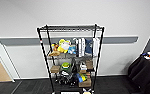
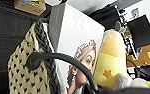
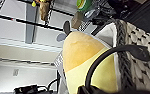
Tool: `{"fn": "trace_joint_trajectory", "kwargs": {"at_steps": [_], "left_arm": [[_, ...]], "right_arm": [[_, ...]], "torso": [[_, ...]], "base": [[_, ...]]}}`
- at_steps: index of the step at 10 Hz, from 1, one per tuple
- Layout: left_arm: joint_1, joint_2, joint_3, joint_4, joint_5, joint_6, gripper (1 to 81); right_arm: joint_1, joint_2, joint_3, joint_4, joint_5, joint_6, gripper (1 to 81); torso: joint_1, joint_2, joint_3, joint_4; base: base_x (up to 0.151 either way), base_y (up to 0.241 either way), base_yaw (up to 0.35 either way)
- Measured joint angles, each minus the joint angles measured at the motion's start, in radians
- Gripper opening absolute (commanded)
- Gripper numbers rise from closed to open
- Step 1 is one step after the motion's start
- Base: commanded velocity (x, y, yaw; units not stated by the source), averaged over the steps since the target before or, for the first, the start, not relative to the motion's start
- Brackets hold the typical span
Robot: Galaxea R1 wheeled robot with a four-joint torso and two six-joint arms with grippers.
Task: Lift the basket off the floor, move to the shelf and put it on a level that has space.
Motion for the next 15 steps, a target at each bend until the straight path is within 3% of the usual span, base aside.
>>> {"fn": "trace_joint_trajectory", "kwargs": {"at_steps": [3, 8, 11, 15], "left_arm": [[0.000, 0.000, 0.004, 0.000, 0.001, 0.000, 1.0], [0.000, 0.000, 0.007, 0.000, 0.001, 0.000, 1.0], [0.001, 0.000, 0.010, 0.000, 0.006, 0.000, 1.0], [0.000, -0.003, 0.015, 0.000, 0.007, 0.000, 1.0]], "right_arm": [[0.008, -0.014, 0.016, 0.000, 0.000, -0.001, 1.0], [0.008, -0.016, 0.019, 0.000, 0.000, 0.000, 1.0], [0.007, -0.018, 0.024, -0.004, -0.002, 0.000, 1.0], [0.008, -0.019, 0.027, -0.004, -0.003, 0.000, 1.0]], "torso": [[0.000, 0.000, 0.027, 0.000], [0.000, 0.000, 0.030, 0.000], [-0.001, 0.000, 0.066, 0.000], [-0.001, 0.000, 0.066, 0.000]], "base": [[0.104, 0.000, 0.000], [0.104, 0.000, 0.000], [0.105, 0.000, 0.000], [0.105, 0.000, 0.000]]}}
